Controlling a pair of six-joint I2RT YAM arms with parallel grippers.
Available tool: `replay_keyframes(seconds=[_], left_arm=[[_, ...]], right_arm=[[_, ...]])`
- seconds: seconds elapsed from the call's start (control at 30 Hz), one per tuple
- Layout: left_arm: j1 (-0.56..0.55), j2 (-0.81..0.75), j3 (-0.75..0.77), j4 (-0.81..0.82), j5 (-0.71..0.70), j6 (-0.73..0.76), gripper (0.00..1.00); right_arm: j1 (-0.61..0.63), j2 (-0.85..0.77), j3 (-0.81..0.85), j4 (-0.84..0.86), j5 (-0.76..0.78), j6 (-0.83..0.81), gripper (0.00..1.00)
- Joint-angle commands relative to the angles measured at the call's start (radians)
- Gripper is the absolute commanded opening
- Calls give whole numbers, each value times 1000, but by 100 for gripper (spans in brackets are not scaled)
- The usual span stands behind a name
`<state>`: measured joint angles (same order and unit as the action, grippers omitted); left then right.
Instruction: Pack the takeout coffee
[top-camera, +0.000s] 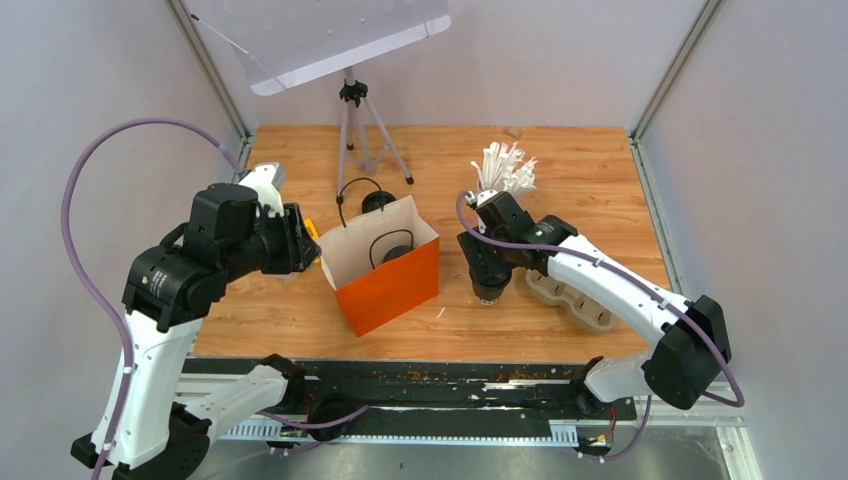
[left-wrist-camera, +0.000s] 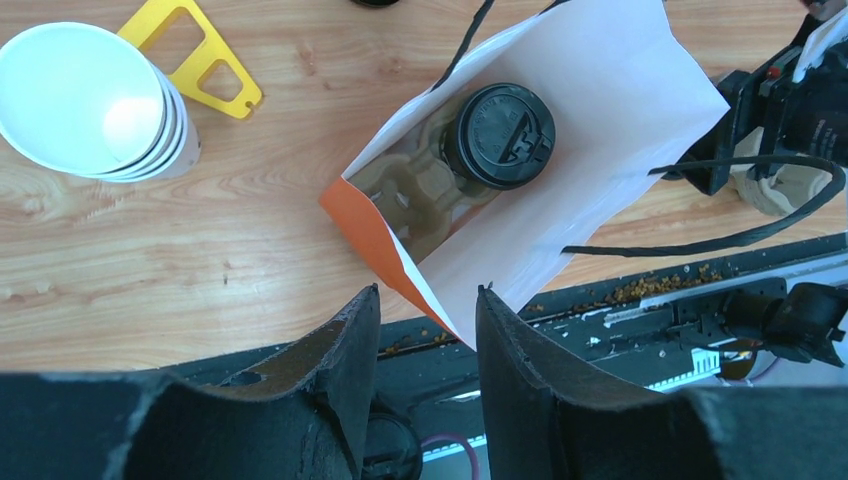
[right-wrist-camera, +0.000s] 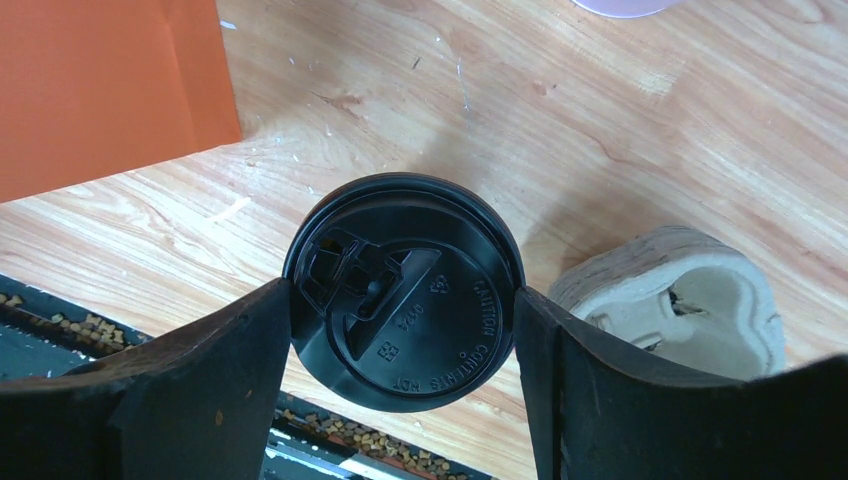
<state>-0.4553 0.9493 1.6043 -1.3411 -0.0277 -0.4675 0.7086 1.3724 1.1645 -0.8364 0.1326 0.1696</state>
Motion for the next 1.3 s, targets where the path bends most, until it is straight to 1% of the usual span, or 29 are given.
replay_keyframes(seconds=[0.0,0.13,0.2,0.33,0.37,0.4,0.47,0.57,0.63,0.83,1.0,1.13,1.27], left_arm=[[6,-11,-5,48,-37,-35,48],[6,-22,-44,55,-44,-41,49],[5,-27,-55,60,-57,-42,49],[5,-19,-15,64,-61,-17,51],[5,-13,7,57,-60,-9,52],[5,-5,30,47,-57,2,52],[5,-1,56,39,-45,22,54],[6,-14,48,37,-27,24,56],[5,-22,45,35,10,18,58],[6,-67,-28,47,47,8,61],[6,-75,-27,15,55,21,62],[6,-83,-42,16,63,17,62],[6,-64,-18,-1,72,29,62]], right_arm=[[9,-26,-47,117,20,31,72],[10,-32,-103,179,56,12,75],[9,-32,-107,189,69,4,78],[11,-57,-110,189,68,0,90],[10,-64,-107,177,70,7,97],[10,-73,-105,170,74,15,100],[10,-105,-111,166,86,26,100],[10,-153,-107,141,118,53,100],[12,-181,-108,135,110,77,100],[28,-242,-209,229,131,112,100],[47,-234,-240,315,160,74,97],[68,-253,-304,439,200,20,96],[70,-250,-321,469,218,27,95]])
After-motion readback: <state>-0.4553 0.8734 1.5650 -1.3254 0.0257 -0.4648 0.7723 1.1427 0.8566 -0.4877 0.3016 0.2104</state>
